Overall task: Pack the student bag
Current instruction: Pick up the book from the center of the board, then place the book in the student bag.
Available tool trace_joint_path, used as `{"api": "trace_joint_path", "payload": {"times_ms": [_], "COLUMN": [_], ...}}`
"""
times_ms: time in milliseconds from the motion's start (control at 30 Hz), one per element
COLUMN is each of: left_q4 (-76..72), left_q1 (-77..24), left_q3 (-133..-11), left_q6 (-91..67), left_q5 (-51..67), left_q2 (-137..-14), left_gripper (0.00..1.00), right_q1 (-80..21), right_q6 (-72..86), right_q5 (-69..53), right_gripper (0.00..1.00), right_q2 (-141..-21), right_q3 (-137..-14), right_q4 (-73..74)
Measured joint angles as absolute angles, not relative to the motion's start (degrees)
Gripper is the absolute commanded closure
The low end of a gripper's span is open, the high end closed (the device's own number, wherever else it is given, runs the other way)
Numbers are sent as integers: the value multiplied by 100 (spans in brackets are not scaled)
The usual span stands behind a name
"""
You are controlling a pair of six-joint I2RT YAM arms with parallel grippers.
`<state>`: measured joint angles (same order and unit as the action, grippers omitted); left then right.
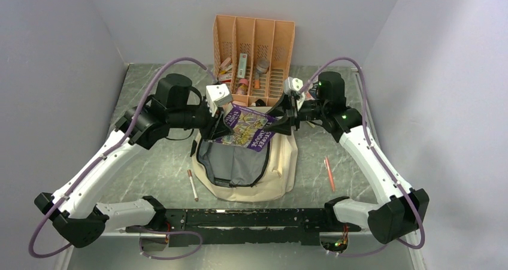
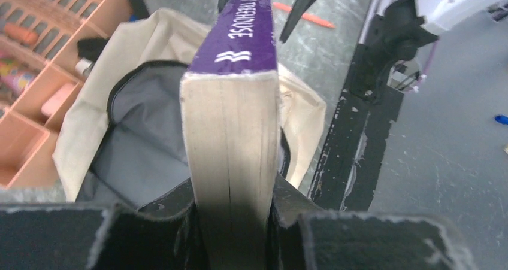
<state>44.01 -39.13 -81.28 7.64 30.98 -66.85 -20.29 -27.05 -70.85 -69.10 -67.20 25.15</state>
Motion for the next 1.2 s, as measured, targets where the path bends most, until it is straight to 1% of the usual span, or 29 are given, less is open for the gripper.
{"api": "trace_joint_path", "payload": {"times_ms": [200, 367, 600, 700, 800, 1000, 1100, 1133, 1200], "left_q4": [4233, 4047, 4014, 4029, 4097, 4425, 4453, 4460, 4480], "left_q1": [-3920, -3839, -3752, -3732, -3728, -3728, -3728, -3728, -3728], "left_q3": [-7655, -7389, -7321, -7223, -7120, -7046, -6949, -6919, -6871], "left_q6": [333, -224, -1144, -1544, -1861, -2300, -2386, -2399, -2429], "left_q5": [2080, 657, -1452, -2294, -2886, -3723, -3981, -4034, -4117], "left_q2": [-6545, -6512, -6326, -6141, -6003, -5837, -5642, -5572, -5446], "left_gripper": [95, 95, 95, 95, 95, 95, 95, 95, 95], "right_q1": [-2032, -2032, -2064, -2340, -2985, -4327, -4884, -5011, -5290], "right_q6": [-1516, -469, 1253, 1909, 2314, 2727, 2871, 2906, 2985], "right_q5": [-6088, -4626, -2744, -1881, -963, 349, 993, 1179, 1608], "right_gripper": [41, 38, 37, 36, 36, 38, 33, 30, 20], "right_q2": [-6670, -6431, -6479, -6654, -7061, -8047, -8611, -8812, -9421], "right_q3": [-6082, -5710, -5419, -5323, -5446, -6285, -6823, -7004, -7524], "right_q4": [1103, 244, -303, -248, 60, 840, 1232, 1396, 1831]}}
